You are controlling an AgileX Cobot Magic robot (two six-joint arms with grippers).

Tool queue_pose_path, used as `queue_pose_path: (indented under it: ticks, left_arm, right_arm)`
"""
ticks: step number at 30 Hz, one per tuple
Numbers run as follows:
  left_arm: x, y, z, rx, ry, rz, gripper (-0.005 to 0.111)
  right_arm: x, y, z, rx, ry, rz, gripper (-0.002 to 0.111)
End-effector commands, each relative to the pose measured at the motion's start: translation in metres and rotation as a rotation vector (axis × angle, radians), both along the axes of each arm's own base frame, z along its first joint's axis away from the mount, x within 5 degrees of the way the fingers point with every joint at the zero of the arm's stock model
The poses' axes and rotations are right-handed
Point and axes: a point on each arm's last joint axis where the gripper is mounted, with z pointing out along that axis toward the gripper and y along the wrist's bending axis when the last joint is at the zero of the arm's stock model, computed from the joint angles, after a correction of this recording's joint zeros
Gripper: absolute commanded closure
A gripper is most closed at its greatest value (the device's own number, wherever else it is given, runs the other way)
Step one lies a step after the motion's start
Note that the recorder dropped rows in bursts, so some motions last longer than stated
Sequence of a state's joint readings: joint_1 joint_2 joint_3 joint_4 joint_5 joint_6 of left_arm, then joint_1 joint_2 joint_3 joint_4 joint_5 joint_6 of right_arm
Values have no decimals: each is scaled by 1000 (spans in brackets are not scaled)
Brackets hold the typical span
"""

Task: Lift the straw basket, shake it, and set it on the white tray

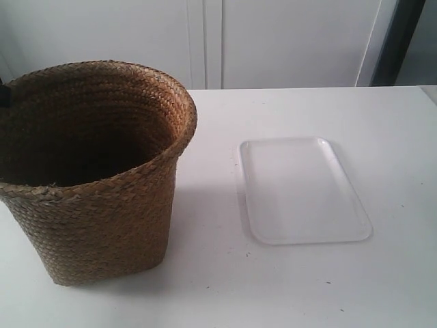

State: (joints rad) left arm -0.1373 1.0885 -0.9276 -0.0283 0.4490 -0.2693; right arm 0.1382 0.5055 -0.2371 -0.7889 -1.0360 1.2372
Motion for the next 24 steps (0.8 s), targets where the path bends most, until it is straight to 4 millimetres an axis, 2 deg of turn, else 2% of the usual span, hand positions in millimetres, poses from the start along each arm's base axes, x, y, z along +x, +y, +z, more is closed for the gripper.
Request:
queue_pose_path:
  ticks: [1,4,9,13,16,19,24]
  left_arm:
    - [0,-2,2,-13,-13,-7,106]
    - [1,-2,2,-13,-18,-6,106]
    - [1,-2,2,-13,-18,-6,106]
    - [1,-2,3,-14,-20,-6,106]
    - [1,-2,3,-14,-20,-6,106]
    - [0,-2,2,-13,-14,-7,106]
    - [0,-2,2,-3,-14,-15,106]
  right_arm:
    - [25,10,18,-19,-27,100,108]
    - [48,16,28,-33,-10,139,108]
    - [90,22,25,-35,117,167,108]
    - [114,26,19,-13,214,194,108]
    - [131,30,23,-28,234,215,105]
    - [147,37,22,-112,294,250,87]
    - [176,48,7,-220,485,121,32]
